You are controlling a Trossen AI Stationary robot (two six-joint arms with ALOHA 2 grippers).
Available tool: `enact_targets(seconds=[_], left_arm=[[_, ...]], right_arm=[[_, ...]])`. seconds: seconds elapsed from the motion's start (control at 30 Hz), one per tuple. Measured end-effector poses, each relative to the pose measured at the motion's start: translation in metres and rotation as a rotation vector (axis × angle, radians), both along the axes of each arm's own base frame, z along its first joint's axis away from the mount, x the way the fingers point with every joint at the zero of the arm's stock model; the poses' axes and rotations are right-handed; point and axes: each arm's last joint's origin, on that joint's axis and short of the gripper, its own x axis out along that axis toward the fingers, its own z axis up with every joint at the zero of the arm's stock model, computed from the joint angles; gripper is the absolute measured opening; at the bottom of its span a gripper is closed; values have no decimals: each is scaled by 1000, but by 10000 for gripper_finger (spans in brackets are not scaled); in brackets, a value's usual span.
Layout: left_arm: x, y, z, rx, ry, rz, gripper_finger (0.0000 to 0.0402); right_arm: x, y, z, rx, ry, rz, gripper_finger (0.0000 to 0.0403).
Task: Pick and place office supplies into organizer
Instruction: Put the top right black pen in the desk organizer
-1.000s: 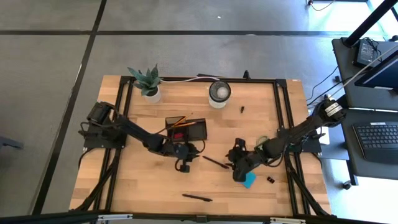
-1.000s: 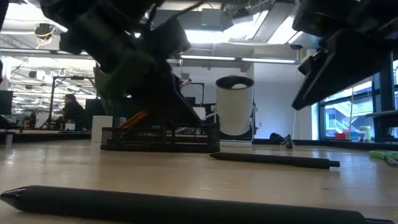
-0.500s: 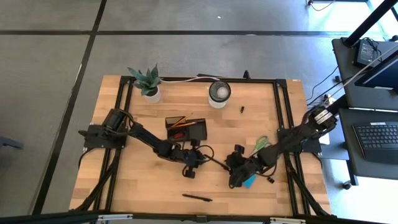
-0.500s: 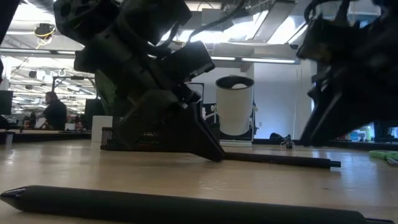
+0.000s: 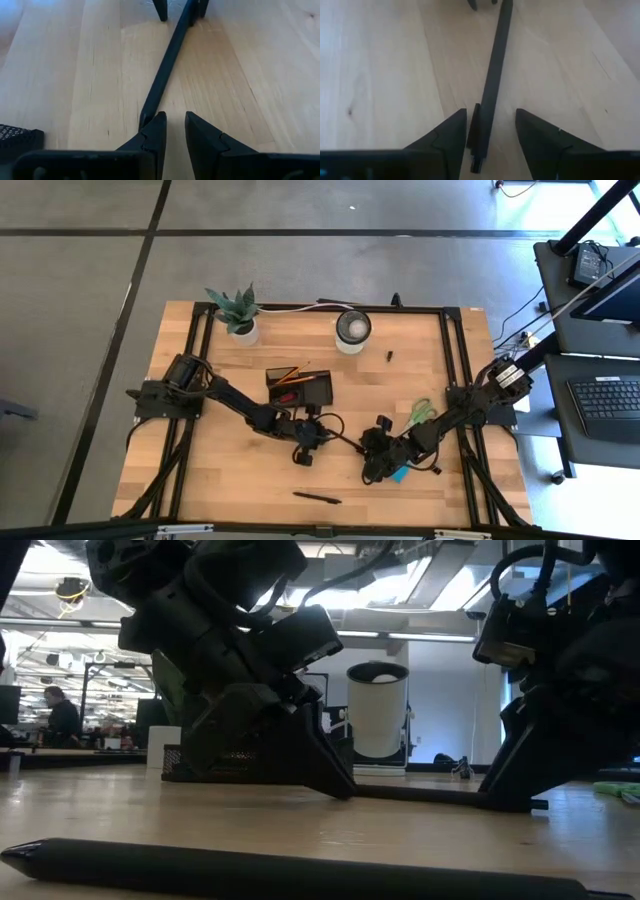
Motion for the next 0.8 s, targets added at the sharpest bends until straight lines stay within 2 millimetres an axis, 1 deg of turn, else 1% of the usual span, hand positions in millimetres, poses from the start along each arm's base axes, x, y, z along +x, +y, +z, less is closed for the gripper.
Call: enact_targets(seconds=[0.3, 0.5, 0.8], left_arm=[[-1, 0, 20, -6, -51, 7, 65], [-1, 2, 20, 3, -52, 11, 65], [-1, 2, 20, -4, -51, 18, 65]], right_arm=[[0, 0, 2, -29, 80, 13, 109], [-1, 0, 2, -53, 122, 88, 81], [0, -2, 2, -44, 137, 89, 46]])
